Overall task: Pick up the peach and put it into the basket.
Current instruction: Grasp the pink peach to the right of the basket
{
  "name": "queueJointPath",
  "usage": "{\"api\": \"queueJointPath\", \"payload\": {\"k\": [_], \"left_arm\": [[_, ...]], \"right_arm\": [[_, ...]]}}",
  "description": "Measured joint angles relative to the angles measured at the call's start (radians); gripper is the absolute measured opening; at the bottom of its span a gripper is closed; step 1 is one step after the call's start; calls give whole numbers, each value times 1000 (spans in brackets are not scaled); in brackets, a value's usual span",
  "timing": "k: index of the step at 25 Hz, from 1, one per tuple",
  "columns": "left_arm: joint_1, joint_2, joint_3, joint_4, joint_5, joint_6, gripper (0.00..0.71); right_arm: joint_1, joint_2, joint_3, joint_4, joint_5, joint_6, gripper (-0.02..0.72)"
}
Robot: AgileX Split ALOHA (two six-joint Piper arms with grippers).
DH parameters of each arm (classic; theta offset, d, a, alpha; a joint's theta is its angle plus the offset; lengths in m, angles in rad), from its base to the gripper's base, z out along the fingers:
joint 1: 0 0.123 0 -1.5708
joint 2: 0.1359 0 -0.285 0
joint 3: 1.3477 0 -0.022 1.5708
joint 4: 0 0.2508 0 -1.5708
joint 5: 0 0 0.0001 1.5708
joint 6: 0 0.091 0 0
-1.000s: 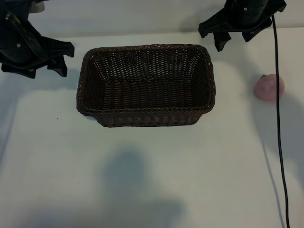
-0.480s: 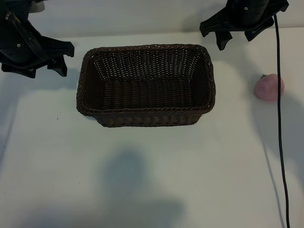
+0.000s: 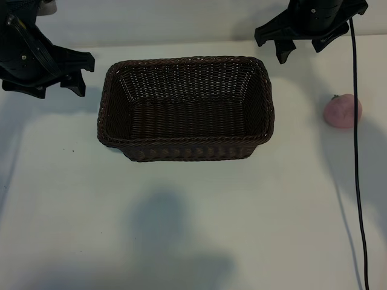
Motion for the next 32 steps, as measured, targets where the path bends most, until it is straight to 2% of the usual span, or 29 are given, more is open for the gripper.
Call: {"api": "queueJointPath", "payload": {"k": [13,19,25,27,32], "left_arm": [[0,0,0,0,-1,0,599],[0,0,0,0,-2,0,599],[0,0,0,0,-2,0,599],[0,0,0,0,-2,0,598],[0,0,0,0,-2,0,597]], "right_arm": [[-12,0,0,-1,0,1,599],[-103,0,13,3,-1,2,599],[-196,0,163,2,-5,2,599],[-215,0,197,4,-28,2,599],[-224,0,234,26,-147,5,599]]}}
